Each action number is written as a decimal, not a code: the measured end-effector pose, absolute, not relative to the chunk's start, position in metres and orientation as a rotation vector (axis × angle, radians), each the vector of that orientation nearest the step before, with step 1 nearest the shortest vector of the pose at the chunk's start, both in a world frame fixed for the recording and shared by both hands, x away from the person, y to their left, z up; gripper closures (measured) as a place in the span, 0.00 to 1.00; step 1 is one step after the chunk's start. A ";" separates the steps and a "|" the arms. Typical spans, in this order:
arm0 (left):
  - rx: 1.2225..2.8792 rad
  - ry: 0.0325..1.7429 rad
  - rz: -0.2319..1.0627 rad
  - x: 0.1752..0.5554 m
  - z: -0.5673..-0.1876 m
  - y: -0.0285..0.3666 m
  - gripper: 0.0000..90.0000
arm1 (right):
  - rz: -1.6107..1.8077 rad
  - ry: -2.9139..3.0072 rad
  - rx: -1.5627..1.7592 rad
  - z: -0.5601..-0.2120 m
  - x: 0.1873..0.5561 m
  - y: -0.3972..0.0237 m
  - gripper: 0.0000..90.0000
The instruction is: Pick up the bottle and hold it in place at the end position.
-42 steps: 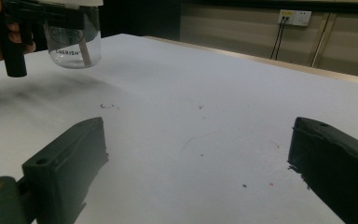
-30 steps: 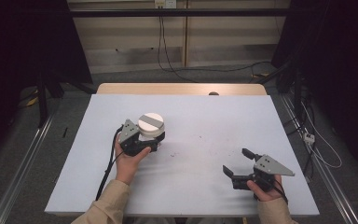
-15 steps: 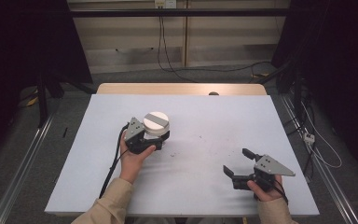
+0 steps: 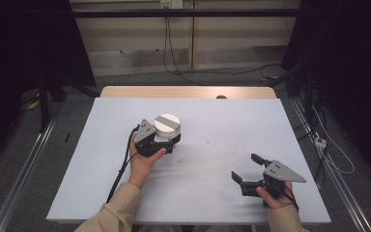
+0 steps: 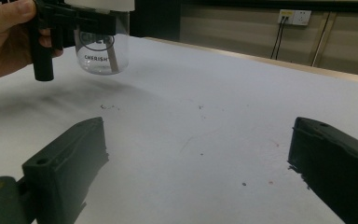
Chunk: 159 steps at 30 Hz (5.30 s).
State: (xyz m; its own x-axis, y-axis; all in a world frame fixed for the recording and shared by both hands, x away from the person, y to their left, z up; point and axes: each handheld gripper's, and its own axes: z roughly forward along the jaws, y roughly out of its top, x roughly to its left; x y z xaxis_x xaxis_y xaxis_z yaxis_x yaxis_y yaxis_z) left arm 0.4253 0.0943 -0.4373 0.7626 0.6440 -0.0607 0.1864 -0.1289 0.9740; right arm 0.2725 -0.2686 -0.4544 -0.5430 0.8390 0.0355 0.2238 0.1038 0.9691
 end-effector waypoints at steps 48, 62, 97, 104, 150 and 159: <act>1.698 0.640 0.416 0.441 -0.439 0.070 0.21 | 1.456 1.843 1.040 -0.455 0.272 -0.270 0.04; 1.688 0.637 0.412 0.445 -0.439 0.063 0.21 | 1.457 1.842 1.036 -0.455 0.272 -0.269 0.04; 1.699 0.663 0.422 0.459 -0.444 0.049 0.21 | 1.463 1.840 1.040 -0.455 0.273 -0.270 0.04; 1.700 0.674 0.418 0.461 -0.446 0.044 0.21 | 1.464 1.840 1.039 -0.455 0.273 -0.270 0.04; 1.783 0.637 0.418 0.459 -0.459 0.025 0.20 | 1.461 1.849 1.040 -0.455 0.273 -0.269 0.04; 1.790 0.616 0.414 0.455 -0.460 0.033 0.20 | 1.455 1.859 1.036 -0.456 0.275 -0.266 0.04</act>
State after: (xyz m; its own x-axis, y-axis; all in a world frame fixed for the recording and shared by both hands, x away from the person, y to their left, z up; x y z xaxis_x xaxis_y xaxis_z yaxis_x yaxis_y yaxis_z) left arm 0.4545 0.0328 -0.4605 0.8006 0.5984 -0.0289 0.1996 -0.2210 0.9546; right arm 0.2754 -0.2663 -0.4557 -0.5472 0.8364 0.0328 0.2327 0.1144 0.9658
